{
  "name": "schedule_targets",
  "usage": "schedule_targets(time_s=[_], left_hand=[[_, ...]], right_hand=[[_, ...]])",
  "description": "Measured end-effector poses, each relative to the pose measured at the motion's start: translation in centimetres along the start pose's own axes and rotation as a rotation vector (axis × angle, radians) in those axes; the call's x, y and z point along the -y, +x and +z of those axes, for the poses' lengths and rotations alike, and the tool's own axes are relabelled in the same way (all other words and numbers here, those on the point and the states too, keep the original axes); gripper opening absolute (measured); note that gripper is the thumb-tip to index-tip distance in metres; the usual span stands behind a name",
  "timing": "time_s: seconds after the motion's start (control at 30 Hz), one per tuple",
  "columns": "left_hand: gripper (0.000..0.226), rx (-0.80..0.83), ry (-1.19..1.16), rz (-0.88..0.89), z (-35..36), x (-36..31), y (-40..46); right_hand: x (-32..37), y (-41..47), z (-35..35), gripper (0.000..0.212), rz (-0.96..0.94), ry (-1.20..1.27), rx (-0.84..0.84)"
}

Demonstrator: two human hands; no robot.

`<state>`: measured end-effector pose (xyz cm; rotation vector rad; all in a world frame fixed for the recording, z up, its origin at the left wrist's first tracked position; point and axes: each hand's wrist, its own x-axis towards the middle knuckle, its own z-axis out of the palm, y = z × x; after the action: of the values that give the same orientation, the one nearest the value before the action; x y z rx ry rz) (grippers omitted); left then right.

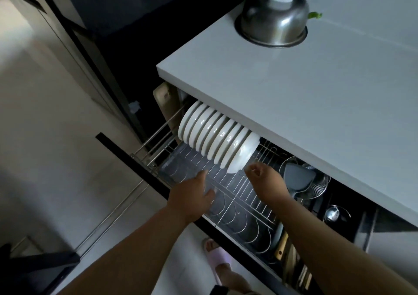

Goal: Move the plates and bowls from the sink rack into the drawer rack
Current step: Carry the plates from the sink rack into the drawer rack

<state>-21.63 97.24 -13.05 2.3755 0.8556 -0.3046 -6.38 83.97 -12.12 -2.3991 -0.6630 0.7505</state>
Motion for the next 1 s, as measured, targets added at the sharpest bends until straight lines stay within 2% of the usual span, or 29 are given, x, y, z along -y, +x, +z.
schedule_targets(time_s=[0.1, 0.37, 0.8, 1.0], left_hand=[[0.057, -0.036, -0.083, 0.044, -0.5, -2.0, -2.1], [0.047, -0.155, -0.020, 0.235, 1.0, -8.3, -8.8], [0.039, -0.057, 0.130, 0.479, 6.8, -19.1, -14.3], [0.038, -0.038, 0.183, 0.608, 9.9, -26.9, -15.8]], right_hand=[[-0.5, -3.6, -2.2, 0.022, -0.048, 0.025, -0.061], [-4.4, -14.1, -6.4, 0.023, -0.018, 0.113, -0.288], [-14.5, -25.7, -12.2, 0.020, 0.161, 0.212, -0.565], [-20.3, -30.8, -16.2, 0.019, 0.204, 0.254, -0.655]])
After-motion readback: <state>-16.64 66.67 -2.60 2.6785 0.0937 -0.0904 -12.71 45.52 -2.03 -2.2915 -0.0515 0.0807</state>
